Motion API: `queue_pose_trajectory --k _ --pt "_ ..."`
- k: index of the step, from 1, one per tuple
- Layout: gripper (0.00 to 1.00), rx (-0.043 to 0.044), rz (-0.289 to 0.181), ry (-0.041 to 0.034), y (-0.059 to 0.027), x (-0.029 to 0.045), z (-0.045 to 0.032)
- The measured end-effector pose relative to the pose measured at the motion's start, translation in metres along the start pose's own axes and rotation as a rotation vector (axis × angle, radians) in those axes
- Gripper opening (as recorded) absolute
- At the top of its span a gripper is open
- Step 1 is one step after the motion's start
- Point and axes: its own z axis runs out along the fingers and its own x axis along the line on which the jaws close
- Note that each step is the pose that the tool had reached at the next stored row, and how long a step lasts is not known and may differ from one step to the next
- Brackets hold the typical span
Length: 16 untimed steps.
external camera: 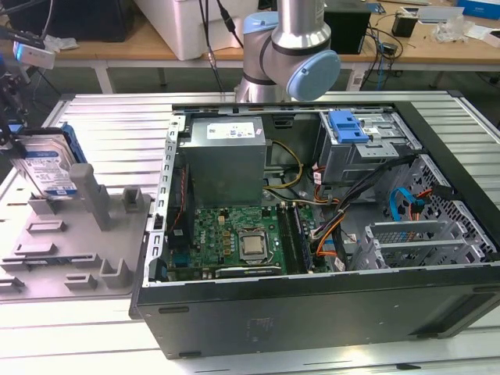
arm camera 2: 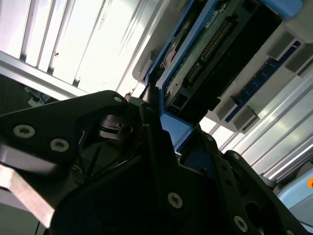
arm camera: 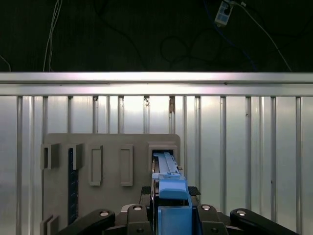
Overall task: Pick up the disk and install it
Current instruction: 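Pick up the disk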
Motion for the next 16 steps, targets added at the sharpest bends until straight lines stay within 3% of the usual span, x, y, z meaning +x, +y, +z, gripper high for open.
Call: queue_pose_trajectory --k 16 --pt "0.37 0.0028 0.000 0.0000 0.0003 0.0002 -0.0111"
